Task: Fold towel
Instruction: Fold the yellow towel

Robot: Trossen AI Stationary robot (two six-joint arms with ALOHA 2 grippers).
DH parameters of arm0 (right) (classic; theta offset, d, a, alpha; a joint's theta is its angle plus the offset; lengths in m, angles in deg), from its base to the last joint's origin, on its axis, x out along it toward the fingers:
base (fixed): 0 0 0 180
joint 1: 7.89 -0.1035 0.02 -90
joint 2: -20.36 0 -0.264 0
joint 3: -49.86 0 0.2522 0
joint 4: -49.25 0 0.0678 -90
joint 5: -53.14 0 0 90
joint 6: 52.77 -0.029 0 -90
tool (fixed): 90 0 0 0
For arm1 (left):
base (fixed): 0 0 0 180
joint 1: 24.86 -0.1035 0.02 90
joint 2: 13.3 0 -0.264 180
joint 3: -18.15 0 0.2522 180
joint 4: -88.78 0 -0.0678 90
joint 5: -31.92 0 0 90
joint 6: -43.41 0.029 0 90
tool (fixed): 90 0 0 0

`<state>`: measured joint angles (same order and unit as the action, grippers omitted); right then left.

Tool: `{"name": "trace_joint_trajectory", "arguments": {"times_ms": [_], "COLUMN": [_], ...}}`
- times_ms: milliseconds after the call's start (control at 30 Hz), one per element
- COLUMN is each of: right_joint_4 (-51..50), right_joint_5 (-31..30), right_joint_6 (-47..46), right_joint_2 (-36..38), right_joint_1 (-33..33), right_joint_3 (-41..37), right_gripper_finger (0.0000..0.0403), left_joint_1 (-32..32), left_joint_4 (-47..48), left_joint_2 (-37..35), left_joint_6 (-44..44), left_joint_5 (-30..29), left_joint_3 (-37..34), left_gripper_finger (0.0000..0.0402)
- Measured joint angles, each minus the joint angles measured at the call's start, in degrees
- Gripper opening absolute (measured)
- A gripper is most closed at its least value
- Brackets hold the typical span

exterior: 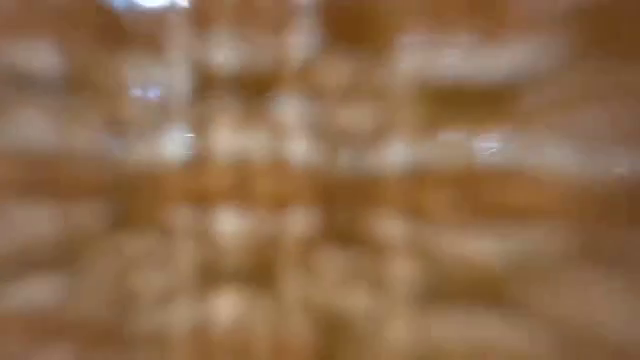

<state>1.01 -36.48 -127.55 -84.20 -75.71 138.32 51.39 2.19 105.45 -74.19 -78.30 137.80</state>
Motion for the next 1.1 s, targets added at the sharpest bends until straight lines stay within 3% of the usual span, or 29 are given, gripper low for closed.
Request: {"name": "trace_joint_trajectory", "arguments": {"times_ms": [100, 200, 333, 500, 667, 867, 1100], "right_joint_4": [-8.18, -20.10, -37.30, -50.93, -55.26, -55.41, -55.19], "right_joint_5": [-3.41, -6.03, -8.97, -11.52, -14.49, -17.09, -19.98], "right_joint_6": [-0.02, -2.53, -8.42, -10.42, -7.52, -3.44, 1.79], "right_joint_2": [3.52, 7.45, 11.92, 14.90, 15.24, 12.81, 11.82], "right_joint_1": [1.58, 3.37, 5.70, 8.95, 12.78, 18.95, 26.57], "right_joint_3": [0.05, 0.05, 0.03, 0.02, 0.02, -0.55, -4.18], "right_gripper_finger": [0.0000, 0.0000, 0.0000, 0.0000, 0.0000, 0.0000, 0.0000], "left_joint_1": [-0.45, -1.26, -3.63, -8.26, -13.13, -16.92, -21.73], "left_joint_4": [11.34, 8.86, 10.45, 10.13, 9.30, 5.68, -2.43], "left_joint_2": [-1.52, -5.36, -9.44, -14.08, -18.37, -22.60, -25.34], "left_joint_6": [-3.17, 3.42, 5.59, 6.10, 4.73, 5.44, 12.10], "left_joint_5": [-0.32, -3.56, -10.80, -5.68, 3.80, 2.00, -1.62], "left_joint_3": [2.08, -0.31, -4.37, -13.73, -25.24, -36.04, -44.93], "left_gripper_finger": [0.0004, 0.0006, 0.0002, 0.0003, 0.0002, 0.0005, 0.0006]}}
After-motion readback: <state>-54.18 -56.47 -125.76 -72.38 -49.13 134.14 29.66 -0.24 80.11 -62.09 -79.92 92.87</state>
